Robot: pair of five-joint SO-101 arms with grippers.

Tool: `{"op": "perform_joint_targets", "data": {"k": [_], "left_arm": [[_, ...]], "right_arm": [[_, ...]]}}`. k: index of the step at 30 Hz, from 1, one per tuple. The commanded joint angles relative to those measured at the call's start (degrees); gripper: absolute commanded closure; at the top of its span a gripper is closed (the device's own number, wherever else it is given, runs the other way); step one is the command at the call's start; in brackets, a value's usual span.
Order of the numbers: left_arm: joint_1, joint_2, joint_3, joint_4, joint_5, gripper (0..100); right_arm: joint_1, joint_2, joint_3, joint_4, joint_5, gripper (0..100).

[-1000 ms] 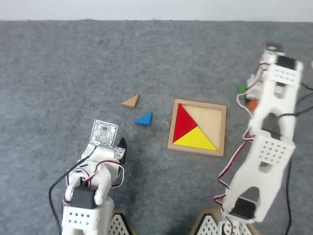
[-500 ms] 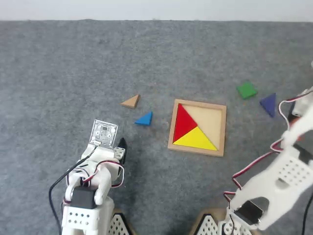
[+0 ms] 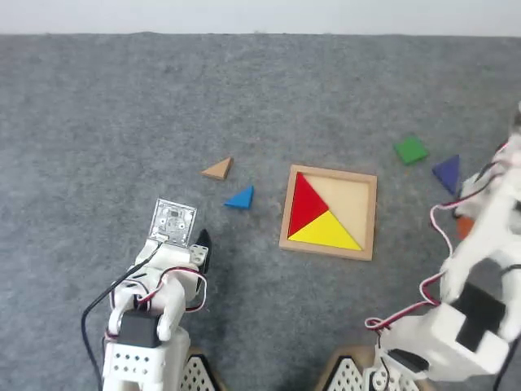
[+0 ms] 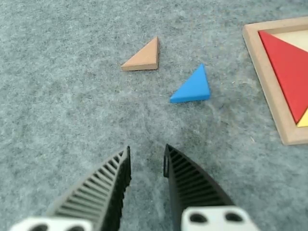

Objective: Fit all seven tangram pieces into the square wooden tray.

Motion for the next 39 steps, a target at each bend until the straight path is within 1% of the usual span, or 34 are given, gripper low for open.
{"op": "perform_joint_targets", "data": {"k": [1,3,5,7,9,11,13,15,20,23,26,33,36,39], "left_arm": [[0.35,-0.79,-0.66,0.18,0.44,89],[0.35,-0.79,-0.66,0.18,0.44,89],[0.35,-0.79,-0.66,0.18,0.44,89],[0.35,-0.79,-0.66,0.18,0.44,89],[0.35,-0.79,-0.66,0.18,0.44,89],[0.35,-0.79,-0.66,0.18,0.44,89],[0.35,-0.79,-0.66,0.18,0.44,89],[0.35,-0.79,-0.66,0.18,0.44,89],[0.35,-0.79,-0.66,0.18,0.44,89],[0.35,-0.79,-0.66,0.18,0.44,89],[0.35,-0.79,-0.66,0.18,0.44,89],[0.35,-0.79,-0.66,0.18,0.44,89],[0.35,-0.79,-0.66,0.18,0.44,89],[0.35,-0.79,-0.66,0.18,0.44,89]], "right_arm": [[-3.56,2.51,4.75,-10.77,-1.32,99.1],[-4.70,5.76,4.48,-13.23,-1.49,98.9],[-4.00,7.34,3.08,-13.67,-1.67,97.0],[-2.42,7.52,2.55,-14.02,-3.08,90.4],[-1.80,7.52,2.29,-13.85,-4.04,81.7],[-2.15,7.52,2.73,-13.58,-2.29,73.8],[-3.03,7.43,3.96,-13.58,-1.32,69.6],[-3.82,7.43,4.75,-13.58,-0.97,69.9],[-4.35,7.43,5.27,-13.58,-1.32,74.2],[-6.81,7.08,6.24,-13.32,-1.23,76.0],[-9.54,4.35,7.21,-11.74,-1.32,76.1],[-11.82,-8.66,12.57,-10.77,-1.14,75.9],[-14.20,-9.63,14.42,-10.77,-0.88,75.9],[-13.85,-8.48,15.47,-13.23,-1.05,76.0]]}}
